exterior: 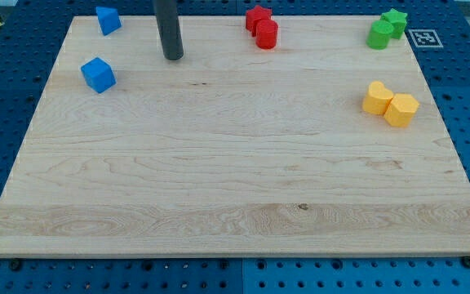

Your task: Point your arm at red circle

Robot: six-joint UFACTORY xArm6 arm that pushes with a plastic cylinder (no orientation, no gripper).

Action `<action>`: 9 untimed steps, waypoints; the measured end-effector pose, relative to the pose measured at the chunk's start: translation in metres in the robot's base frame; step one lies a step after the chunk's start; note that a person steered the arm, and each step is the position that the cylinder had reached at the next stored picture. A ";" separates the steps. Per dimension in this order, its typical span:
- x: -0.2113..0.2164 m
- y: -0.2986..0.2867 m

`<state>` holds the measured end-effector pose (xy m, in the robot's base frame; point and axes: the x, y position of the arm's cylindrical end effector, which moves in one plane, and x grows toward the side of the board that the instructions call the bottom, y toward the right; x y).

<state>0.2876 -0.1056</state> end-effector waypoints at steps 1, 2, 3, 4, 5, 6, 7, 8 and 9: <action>0.000 0.022; 0.026 0.083; 0.048 0.147; 0.051 0.190; 0.051 0.193; 0.045 0.193; 0.019 0.193; -0.006 0.192; -0.039 0.188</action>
